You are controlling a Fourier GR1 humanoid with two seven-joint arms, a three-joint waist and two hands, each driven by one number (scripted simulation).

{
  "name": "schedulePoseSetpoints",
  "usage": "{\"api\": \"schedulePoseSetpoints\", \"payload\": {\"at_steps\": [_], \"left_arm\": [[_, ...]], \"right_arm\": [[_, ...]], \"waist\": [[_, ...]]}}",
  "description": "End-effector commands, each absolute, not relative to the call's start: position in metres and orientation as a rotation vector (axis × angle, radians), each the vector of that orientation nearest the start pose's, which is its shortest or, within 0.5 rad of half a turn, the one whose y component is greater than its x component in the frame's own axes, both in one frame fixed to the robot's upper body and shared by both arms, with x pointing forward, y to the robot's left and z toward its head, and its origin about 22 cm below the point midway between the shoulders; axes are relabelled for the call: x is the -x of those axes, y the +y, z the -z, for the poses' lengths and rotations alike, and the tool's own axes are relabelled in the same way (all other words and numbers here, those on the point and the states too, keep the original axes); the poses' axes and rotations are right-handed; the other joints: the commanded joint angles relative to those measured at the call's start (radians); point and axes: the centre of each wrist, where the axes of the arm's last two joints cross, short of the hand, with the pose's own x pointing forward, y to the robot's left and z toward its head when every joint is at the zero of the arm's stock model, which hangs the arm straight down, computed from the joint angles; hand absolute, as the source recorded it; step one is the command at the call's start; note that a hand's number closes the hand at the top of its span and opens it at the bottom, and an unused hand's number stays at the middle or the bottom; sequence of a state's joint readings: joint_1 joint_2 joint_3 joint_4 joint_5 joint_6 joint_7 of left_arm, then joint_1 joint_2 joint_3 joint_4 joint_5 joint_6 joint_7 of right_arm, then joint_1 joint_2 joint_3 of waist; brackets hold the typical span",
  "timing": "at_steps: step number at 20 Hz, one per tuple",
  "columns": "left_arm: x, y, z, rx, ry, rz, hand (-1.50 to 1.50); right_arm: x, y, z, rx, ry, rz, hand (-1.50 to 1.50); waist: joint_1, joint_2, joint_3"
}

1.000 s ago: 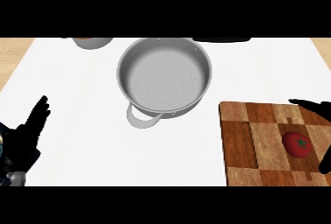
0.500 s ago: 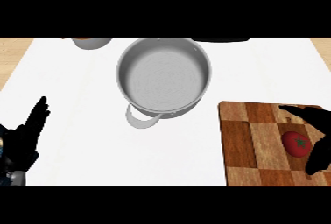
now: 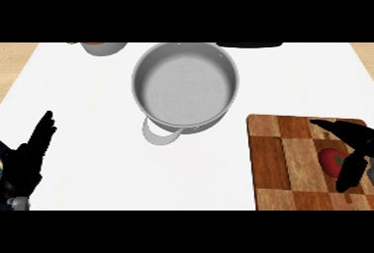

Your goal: Pick the tomato from the cutting board and place it in the pot

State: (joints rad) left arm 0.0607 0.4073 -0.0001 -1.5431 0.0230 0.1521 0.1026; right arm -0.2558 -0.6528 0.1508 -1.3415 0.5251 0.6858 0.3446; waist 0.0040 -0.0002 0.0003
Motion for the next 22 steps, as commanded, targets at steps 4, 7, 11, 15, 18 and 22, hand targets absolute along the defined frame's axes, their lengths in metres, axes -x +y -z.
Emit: {"api": "schedulePoseSetpoints", "payload": {"at_steps": [4, 7, 11, 15, 18, 22], "left_arm": [[-0.219, 0.322, -0.030, -0.447, -1.371, 0.136, 0.00], [-0.238, 0.336, -0.020, -0.445, -1.401, 0.136, 0.00], [-0.219, 0.342, -0.015, -0.436, -1.389, 0.152, 0.00], [-0.237, 0.332, -0.013, -0.430, -1.390, 0.155, 0.00], [-0.247, 0.326, -0.020, -0.442, -1.387, 0.141, 0.00], [-0.239, 0.333, -0.028, -0.408, -1.397, 0.181, 0.00]], "right_arm": [[-0.292, -0.359, -0.047, 0.535, -0.610, -1.264, -1.50], [-0.307, -0.339, -0.040, 0.520, -0.644, -1.358, 1.50], [-0.300, -0.353, -0.034, 0.551, -0.710, -1.355, 1.50], [-0.290, -0.371, -0.043, 0.534, -0.695, -1.345, 1.50], [-0.318, -0.355, -0.056, 0.537, -0.700, -1.320, 1.50], [-0.309, -0.184, -0.053, 0.493, -0.937, -1.406, 1.50]], "waist": [[0.001, 0.000, 0.000], [0.002, 0.002, 0.000], [0.004, 0.001, 0.000], [-0.004, 0.000, 0.000], [0.000, 0.001, 0.000], [0.041, -0.005, -0.003]]}}
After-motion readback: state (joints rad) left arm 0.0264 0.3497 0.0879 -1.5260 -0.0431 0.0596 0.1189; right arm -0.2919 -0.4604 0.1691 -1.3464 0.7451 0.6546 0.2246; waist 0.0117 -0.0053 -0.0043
